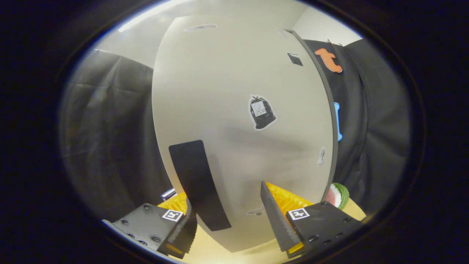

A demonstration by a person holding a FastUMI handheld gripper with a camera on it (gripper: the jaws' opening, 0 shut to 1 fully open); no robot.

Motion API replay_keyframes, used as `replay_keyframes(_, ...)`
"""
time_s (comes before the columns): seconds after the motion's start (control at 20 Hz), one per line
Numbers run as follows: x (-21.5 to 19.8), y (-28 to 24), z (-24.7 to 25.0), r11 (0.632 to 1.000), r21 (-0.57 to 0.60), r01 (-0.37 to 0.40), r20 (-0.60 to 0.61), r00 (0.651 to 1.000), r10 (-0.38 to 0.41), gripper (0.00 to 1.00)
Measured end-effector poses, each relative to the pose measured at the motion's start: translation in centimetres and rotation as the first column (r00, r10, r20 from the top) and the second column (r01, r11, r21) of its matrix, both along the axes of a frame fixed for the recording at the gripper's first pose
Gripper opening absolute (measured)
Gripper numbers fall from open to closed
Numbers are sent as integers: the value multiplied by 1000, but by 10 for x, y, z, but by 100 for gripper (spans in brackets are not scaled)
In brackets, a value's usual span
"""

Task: Open the shoe cabinet door, grab the shoes and put them into the shoe cabinet, then close the shoe cabinet door.

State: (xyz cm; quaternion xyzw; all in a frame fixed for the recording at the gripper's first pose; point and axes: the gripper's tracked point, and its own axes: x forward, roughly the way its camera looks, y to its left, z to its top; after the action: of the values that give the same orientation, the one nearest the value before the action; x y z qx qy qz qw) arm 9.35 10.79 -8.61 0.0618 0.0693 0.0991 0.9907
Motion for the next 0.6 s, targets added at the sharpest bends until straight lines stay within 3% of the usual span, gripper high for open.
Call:
replay_keyframes(0.35,39,26,-3,1000,-16,24,55,998,-23,89)
replay_keyframes(0.6,45,40,0,996,-69,63,78,995,-58,89)
